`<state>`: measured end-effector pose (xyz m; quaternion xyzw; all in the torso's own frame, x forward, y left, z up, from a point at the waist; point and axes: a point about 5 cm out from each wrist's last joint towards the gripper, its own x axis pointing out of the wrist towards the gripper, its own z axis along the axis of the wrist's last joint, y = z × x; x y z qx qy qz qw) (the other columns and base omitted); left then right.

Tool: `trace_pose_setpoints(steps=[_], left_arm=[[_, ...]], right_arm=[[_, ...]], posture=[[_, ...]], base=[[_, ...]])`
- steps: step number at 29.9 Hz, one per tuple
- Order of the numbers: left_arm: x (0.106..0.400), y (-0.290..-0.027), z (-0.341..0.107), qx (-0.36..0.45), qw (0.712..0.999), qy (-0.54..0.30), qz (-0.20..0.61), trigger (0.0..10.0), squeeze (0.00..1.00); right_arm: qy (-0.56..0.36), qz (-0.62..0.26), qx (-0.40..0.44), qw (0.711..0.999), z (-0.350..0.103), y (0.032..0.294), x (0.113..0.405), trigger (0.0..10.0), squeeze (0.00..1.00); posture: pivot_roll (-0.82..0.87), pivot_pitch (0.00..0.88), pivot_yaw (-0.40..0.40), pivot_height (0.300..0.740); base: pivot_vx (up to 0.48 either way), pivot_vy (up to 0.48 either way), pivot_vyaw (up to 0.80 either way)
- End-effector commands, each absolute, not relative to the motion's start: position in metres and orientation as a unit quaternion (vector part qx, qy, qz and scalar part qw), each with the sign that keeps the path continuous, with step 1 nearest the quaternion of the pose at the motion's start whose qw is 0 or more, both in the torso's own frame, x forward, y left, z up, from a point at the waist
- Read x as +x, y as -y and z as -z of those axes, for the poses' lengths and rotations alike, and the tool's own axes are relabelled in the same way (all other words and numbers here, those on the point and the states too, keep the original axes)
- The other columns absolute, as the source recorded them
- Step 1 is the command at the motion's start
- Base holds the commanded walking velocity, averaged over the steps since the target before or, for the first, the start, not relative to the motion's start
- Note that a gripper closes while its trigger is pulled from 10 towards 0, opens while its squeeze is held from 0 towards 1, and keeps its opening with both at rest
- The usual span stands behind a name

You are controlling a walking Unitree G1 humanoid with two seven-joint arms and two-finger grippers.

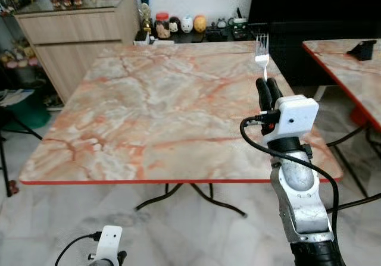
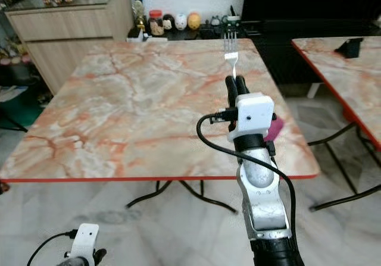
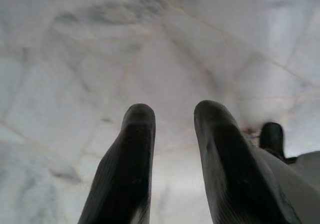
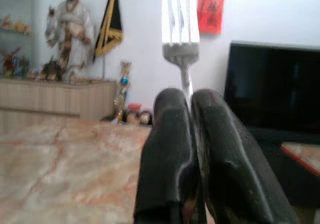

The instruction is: Setting the table

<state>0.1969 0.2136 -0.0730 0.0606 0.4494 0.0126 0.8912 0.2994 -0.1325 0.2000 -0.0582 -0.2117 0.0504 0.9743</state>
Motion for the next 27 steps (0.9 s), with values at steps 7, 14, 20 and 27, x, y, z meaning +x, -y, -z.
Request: trace_pose_setpoints(steps=[7, 14, 20, 27], left_arm=[[0.1936, -0.2184, 0.0738, 0.072, 0.888, -0.455, -0.011, 10.0, 0.0], [0.192, -0.2186, 0.0746, 0.073, 0.886, -0.458, -0.007, 10.0, 0.0], [0.19, -0.2187, 0.0756, 0.073, 0.885, -0.46, -0.007, 10.0, 0.0], [0.1881, -0.219, 0.0764, 0.074, 0.884, -0.461, -0.009, 10.0, 0.0]], right_arm=[[0.227, -0.061, -0.055, 0.971, -0.2066, 0.126, 0.2975, 10.0, 0.0], [0.229, -0.057, -0.057, 0.97, -0.2076, 0.1275, 0.2974, 10.0, 0.0], [0.23, -0.058, -0.058, 0.97, -0.2088, 0.1263, 0.2961, 10.0, 0.0], [0.228, -0.059, -0.057, 0.97, -0.2073, 0.1249, 0.2953, 10.0, 0.0]], posture=[[-0.08, 0.0, 0.046, 0.74], [-0.09, 0.0, 0.053, 0.74], [-0.1, 0.0, 0.052, 0.74], [-0.1, 0.0, 0.051, 0.74]], base=[[0.0, -0.419, 0.0], [0.0, -0.421, 0.0], [0.0, -0.424, 0.0], [0.0, -0.423, 0.0]])
